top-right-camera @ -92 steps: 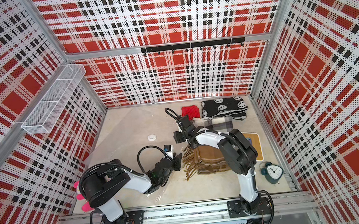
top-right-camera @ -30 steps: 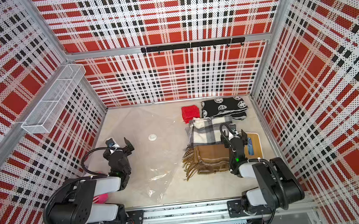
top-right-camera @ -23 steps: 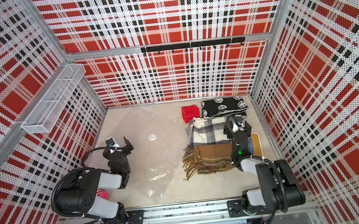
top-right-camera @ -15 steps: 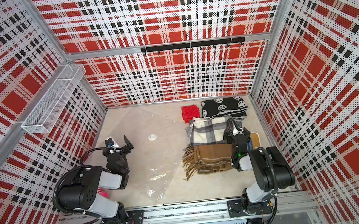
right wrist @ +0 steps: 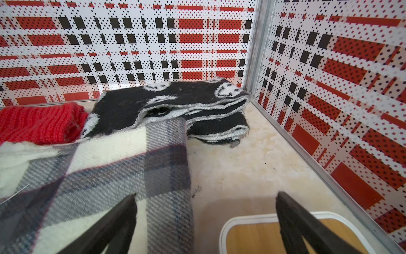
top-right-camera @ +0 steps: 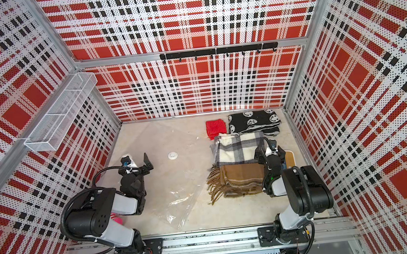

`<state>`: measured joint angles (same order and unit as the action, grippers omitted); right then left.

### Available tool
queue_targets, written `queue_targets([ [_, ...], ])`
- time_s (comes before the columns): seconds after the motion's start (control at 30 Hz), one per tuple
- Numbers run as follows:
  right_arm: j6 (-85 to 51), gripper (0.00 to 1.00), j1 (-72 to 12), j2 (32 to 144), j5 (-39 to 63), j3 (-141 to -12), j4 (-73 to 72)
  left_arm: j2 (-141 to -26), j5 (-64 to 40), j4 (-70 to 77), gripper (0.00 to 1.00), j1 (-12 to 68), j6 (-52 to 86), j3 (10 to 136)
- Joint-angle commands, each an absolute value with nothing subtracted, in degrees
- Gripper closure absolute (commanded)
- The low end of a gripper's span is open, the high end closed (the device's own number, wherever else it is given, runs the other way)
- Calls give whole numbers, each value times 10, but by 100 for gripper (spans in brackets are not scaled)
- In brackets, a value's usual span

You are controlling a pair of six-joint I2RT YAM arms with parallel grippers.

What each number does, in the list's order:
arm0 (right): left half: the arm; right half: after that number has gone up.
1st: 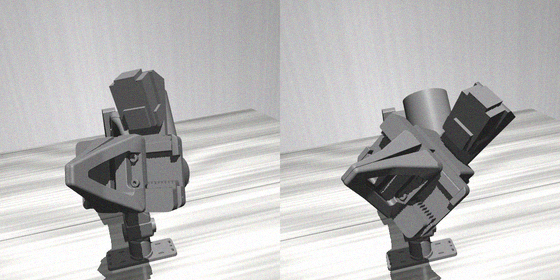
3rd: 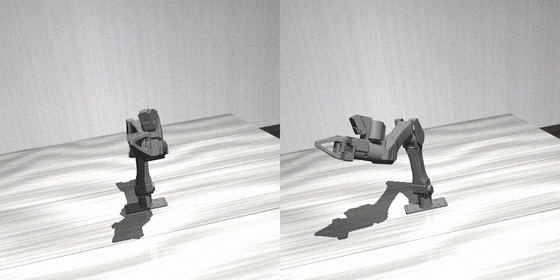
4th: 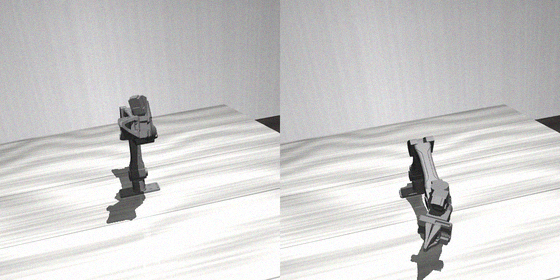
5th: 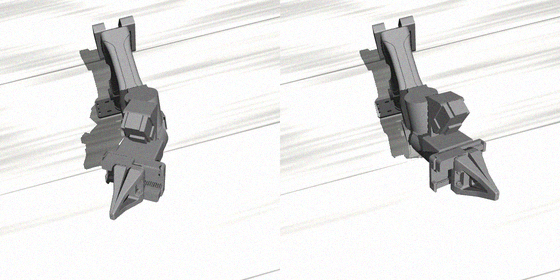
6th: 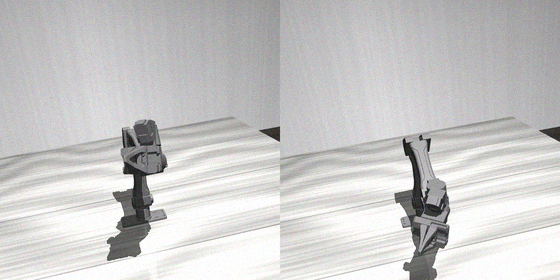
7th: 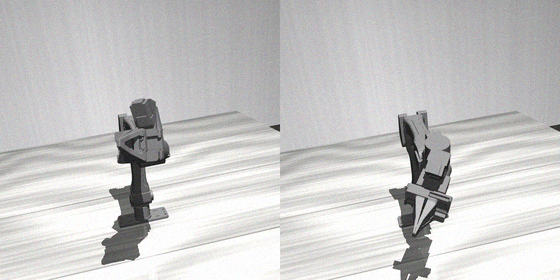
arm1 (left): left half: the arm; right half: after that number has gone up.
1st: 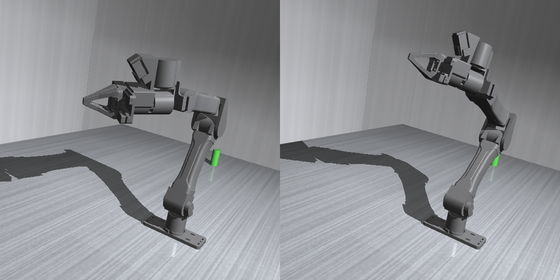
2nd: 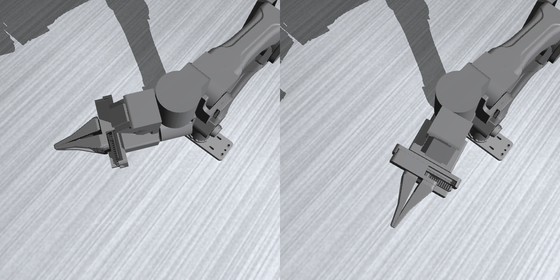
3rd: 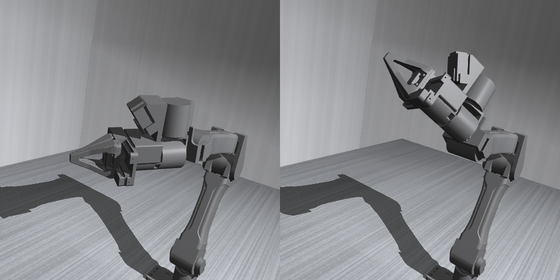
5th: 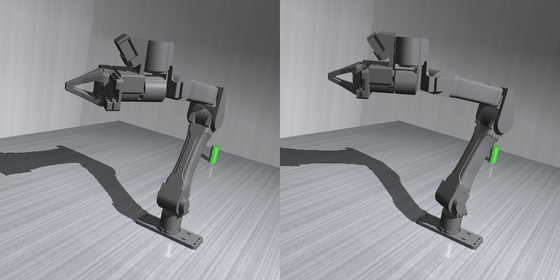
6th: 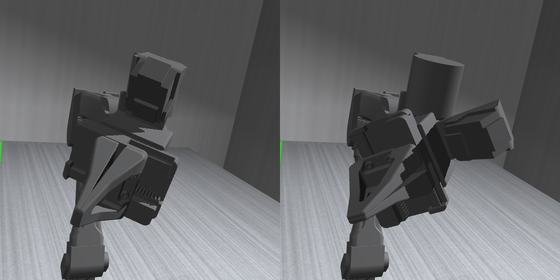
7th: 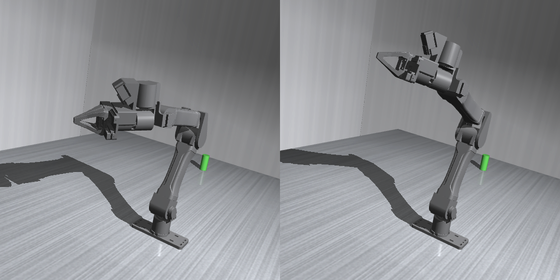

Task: Take the scarf out of the vacuum bag
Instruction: Reset both arms

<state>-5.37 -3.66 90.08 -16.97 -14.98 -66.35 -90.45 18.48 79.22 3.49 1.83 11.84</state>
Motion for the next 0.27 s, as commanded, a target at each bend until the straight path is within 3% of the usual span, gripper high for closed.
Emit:
queue_targets([
  [0.0,-42,0,-41,901,-183,-156,-687,-906,177,812,2,30,9,119],
  [0.23,-41,0,-33,900,-151,-162,-670,-906,177,812,2,31,8,119],
])
